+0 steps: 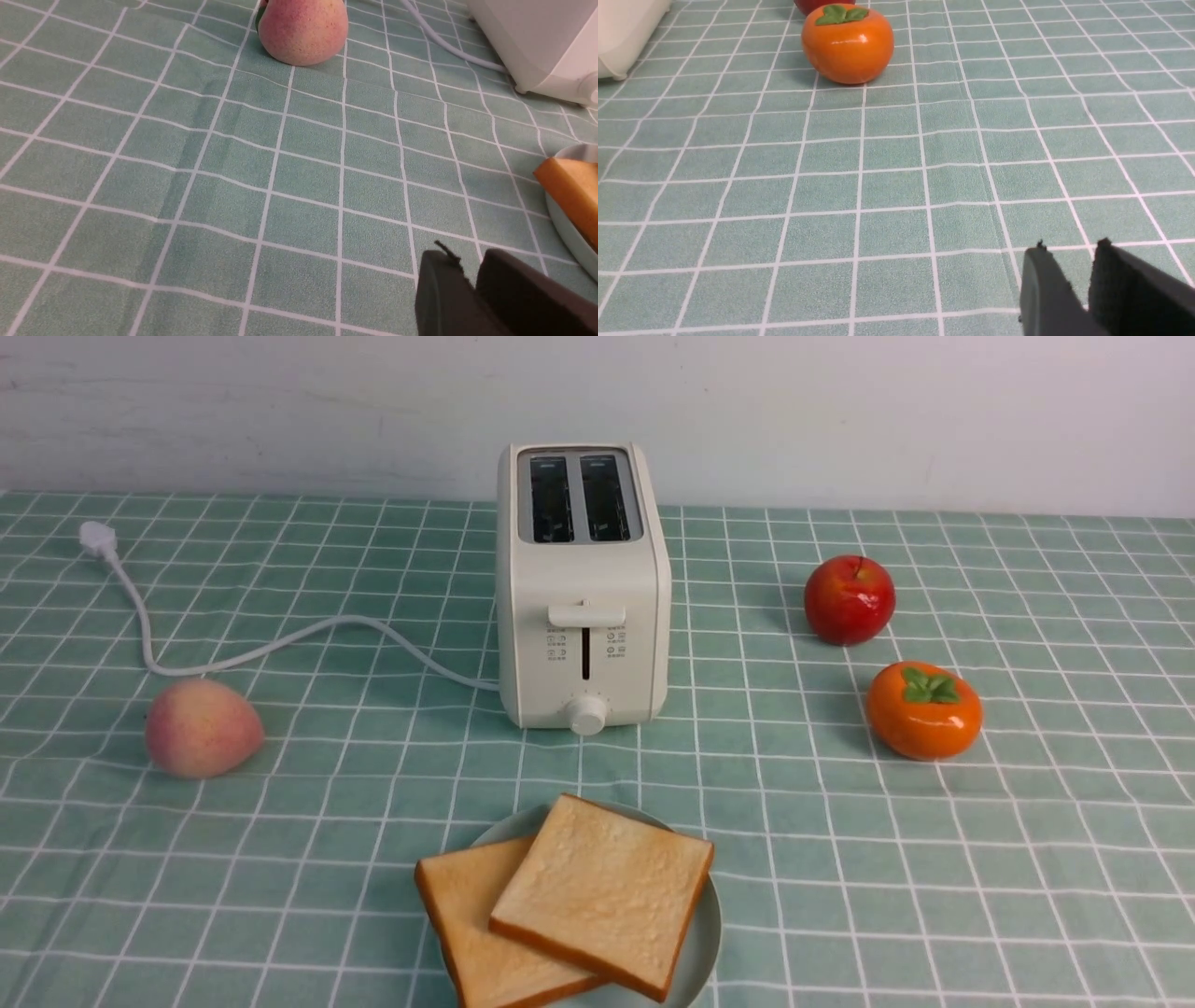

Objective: Take toasted bread from bread machine on blue coffee table place on plate.

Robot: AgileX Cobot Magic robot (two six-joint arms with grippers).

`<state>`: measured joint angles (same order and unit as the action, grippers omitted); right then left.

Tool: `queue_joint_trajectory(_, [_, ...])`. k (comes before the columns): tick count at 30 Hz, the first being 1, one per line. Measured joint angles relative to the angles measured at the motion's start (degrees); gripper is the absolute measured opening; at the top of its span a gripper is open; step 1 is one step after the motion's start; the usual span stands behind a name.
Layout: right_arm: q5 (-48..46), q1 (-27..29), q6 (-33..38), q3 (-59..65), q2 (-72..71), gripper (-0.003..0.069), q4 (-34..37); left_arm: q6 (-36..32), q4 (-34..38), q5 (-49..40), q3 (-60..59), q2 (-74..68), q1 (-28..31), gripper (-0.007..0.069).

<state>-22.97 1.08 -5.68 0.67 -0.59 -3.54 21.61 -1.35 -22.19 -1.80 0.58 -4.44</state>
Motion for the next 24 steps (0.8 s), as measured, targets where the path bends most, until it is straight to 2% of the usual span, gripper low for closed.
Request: queue_joint_trajectory(24, [0.0,0.0,0.0,0.0,0.0,0.0196,0.0,0.0,0.0,0.0,0.0,0.0,0.0,0.0137])
